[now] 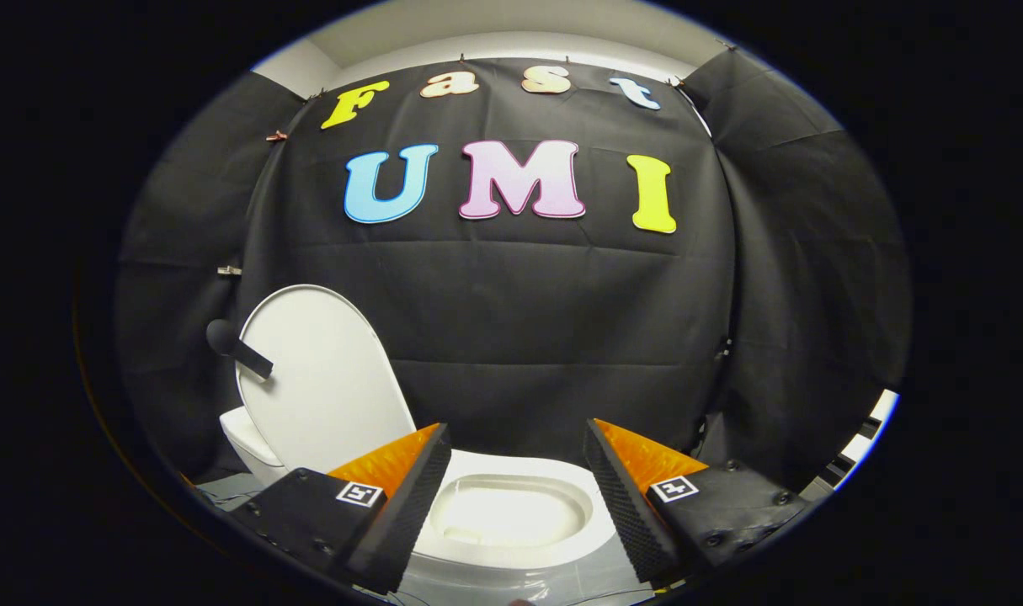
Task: Open the toilet lid.
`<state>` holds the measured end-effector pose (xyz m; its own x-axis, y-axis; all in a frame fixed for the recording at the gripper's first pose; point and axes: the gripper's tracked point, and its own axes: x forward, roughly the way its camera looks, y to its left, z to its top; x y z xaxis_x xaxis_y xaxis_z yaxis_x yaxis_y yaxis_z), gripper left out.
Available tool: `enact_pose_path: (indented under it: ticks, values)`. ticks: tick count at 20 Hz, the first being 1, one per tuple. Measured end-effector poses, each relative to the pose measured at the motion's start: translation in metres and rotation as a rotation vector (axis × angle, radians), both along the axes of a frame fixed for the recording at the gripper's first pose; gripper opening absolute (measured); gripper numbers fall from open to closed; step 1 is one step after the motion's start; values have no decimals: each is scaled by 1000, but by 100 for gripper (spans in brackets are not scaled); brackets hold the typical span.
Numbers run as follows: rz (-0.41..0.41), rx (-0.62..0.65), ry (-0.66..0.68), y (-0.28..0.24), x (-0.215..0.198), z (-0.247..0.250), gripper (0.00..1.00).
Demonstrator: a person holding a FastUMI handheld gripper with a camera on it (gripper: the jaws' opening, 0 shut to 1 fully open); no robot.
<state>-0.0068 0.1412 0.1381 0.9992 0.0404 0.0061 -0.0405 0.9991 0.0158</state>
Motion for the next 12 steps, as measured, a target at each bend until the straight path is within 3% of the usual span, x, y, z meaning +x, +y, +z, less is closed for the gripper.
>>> enact_pose_path:
  ticks: [12]
  values:
    - [-7, 8, 11, -1, 4, -5, 99]
